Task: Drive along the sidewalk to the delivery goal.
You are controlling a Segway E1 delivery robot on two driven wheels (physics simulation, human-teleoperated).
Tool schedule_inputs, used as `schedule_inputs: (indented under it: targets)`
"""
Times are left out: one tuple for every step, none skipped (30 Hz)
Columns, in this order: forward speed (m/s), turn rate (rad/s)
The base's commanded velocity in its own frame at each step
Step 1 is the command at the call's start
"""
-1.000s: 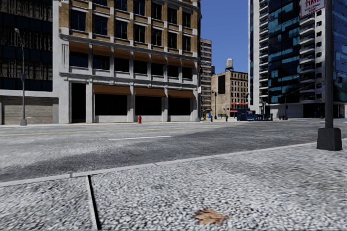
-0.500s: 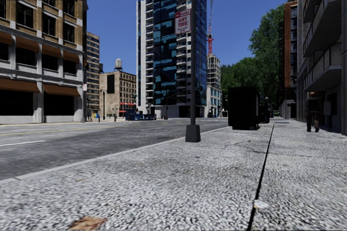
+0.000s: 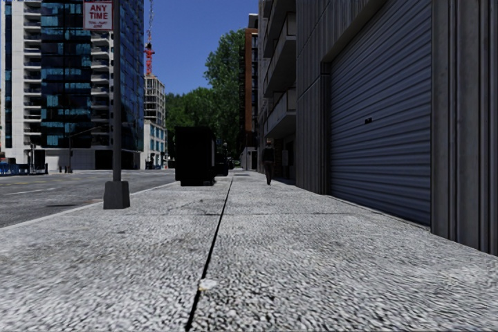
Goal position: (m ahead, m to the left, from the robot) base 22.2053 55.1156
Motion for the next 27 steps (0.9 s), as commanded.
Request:
schedule_inputs:
  targets:
    - [2.0,0.0]
    - [2.0,0.0]
    - [2.0,0.0]
    - [2.0,0.0]
    - [2.0,0.0]
    - [2.0,0.0]
    - [2.0,0.0]
    - [2.0,0.0]
    - [2.0,0.0]
    - [2.0,0.0]
    - [2.0,0.0]
    - [2.0,0.0]
    - [2.0,0.0]
    - [2.0,0.0]
    - [2.0,0.0]
    - [2.0,0.0]
    - [2.0,0.0]
    - [2.0,0.0]
    - [2.0,0.0]
    - [2.0,0.0]
    - [2.0,0.0]
    - [2.0,0.0]
    - [2.0,0.0]
    - [2.0,0.0]
    - [2.0,0.0]
    - [2.0,0.0]
    - [2.0,0.0]
